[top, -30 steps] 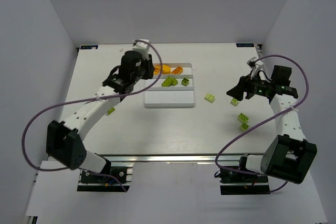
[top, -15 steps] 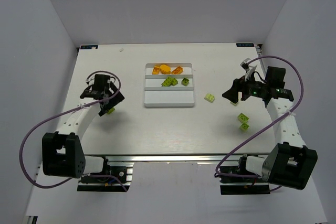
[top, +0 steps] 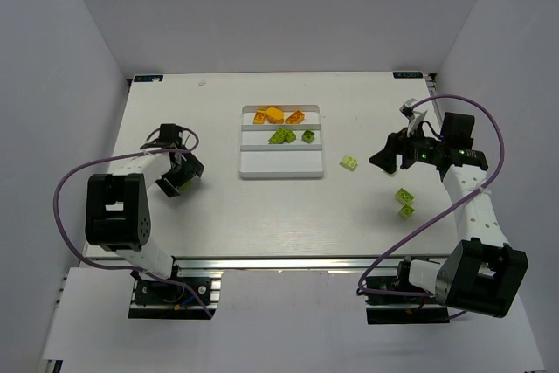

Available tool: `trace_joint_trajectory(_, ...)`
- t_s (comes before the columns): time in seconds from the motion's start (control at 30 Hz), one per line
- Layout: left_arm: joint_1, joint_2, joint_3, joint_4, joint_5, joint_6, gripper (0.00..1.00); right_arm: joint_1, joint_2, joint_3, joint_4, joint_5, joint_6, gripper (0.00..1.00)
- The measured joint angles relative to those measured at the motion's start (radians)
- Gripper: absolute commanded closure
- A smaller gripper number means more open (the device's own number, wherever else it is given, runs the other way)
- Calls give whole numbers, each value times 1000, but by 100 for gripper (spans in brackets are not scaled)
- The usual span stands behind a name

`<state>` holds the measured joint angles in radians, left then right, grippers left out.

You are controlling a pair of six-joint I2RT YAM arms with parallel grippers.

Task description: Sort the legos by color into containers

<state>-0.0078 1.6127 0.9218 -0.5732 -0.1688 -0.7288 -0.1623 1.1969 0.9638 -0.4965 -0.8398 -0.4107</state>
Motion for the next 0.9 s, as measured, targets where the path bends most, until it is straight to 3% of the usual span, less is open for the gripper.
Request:
trace_joint_trajectory(0.3,32,35,29,25,-4,30,40,-1,0,0,0,0,0,24)
trace_joint_trajectory(0.4,40,35,29,28,0,41,58,-1,0,0,0,0,0,24)
trace_joint_trajectory(0.47,43,34,29,29,11,55,75,-1,-2,0,0,0,0,24)
trace_joint_trajectory(0.57,38,23,31,31,61,100,89,-1,-11,-7,0,0,0,24)
trace_joint_trajectory(0.67,24,-22,31,64,206,170,95,-1,-16,-13,1,1,0,25)
trace_joint_trajectory(0.77,-4,-97,32,158,397,234,94,-1,-18,-13,2,2,0,25)
trace_joint_trajectory(0.9,-71,-116,106,217,547,308,92,-1,-19,-13,2,3,0,25)
